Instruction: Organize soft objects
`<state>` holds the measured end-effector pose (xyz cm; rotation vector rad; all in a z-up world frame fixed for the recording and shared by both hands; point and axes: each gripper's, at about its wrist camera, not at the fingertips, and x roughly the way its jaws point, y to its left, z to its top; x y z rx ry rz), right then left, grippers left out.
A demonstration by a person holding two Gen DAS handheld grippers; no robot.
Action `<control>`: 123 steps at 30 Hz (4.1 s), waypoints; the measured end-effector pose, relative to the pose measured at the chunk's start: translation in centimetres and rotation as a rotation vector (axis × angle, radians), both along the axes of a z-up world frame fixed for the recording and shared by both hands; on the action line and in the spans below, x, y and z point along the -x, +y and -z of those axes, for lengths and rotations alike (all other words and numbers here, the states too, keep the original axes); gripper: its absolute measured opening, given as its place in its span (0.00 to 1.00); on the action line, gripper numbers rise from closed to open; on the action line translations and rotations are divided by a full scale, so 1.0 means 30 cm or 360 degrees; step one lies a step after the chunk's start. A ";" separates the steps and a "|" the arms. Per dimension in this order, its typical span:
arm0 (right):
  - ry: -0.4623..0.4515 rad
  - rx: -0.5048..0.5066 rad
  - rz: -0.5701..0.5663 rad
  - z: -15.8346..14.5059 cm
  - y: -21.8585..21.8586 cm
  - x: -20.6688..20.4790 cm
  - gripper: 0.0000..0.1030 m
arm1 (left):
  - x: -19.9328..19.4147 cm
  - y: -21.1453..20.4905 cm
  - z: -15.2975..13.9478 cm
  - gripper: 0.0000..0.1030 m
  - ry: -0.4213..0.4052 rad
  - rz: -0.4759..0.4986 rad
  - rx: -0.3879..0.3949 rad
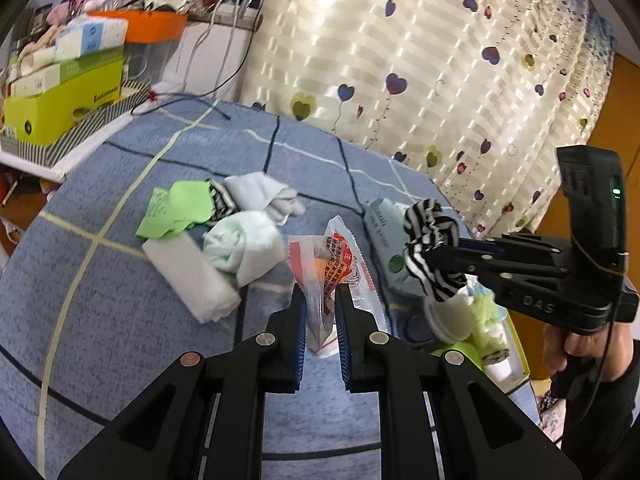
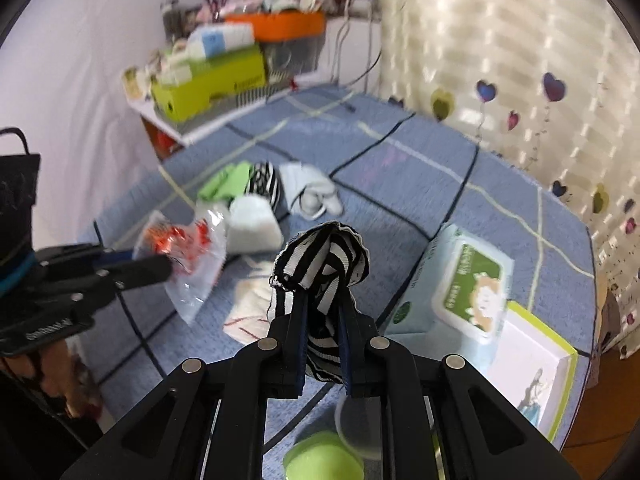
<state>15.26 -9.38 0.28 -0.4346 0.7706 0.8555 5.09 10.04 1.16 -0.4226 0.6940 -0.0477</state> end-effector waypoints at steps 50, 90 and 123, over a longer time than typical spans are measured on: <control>0.0082 -0.0324 0.0757 0.083 -0.790 -0.240 0.12 | -0.376 -0.687 -0.124 0.14 0.0052 0.0589 -0.0244; 0.0153 -0.0415 0.0795 0.170 -0.854 -0.192 0.40 | -0.580 -0.812 -0.022 0.38 0.0283 0.0616 -0.0303; -0.0054 -0.0350 0.0716 -0.007 -0.630 0.256 0.42 | -0.123 -0.566 -0.163 0.38 0.0042 0.0590 -0.0151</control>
